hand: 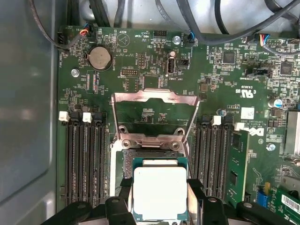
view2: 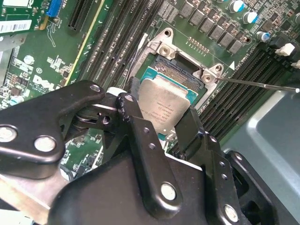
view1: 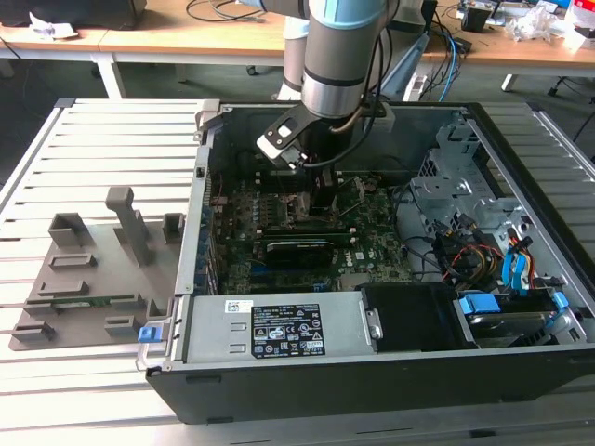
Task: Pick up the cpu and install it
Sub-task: 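Place the cpu into insertion slot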
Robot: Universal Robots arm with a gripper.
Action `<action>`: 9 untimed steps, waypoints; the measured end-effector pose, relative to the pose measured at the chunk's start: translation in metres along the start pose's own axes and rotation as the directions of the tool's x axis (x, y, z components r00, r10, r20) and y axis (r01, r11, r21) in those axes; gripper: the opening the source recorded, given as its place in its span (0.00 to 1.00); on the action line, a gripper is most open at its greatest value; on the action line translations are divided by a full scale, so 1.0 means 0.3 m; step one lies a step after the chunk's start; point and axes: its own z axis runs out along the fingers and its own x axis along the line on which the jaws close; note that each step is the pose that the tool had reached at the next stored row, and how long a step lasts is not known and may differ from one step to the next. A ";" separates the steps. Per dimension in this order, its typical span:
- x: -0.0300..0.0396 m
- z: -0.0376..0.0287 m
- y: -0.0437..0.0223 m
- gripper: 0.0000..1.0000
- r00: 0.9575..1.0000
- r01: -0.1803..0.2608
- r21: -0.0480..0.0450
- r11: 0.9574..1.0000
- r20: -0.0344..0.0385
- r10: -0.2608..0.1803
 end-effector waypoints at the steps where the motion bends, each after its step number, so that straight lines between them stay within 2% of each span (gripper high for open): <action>1: 0.000 0.005 0.000 0.55 1.000 0.000 0.000 1.000 0.000 0.000; 4: 0.003 0.022 -0.002 0.55 1.000 0.000 0.000 1.000 0.000 0.000; 6: 0.016 0.025 -0.001 0.55 1.000 0.000 0.000 1.000 0.000 0.000; 9: 0.021 0.037 -0.004 0.55 1.000 -0.015 0.001 1.000 -0.001 0.015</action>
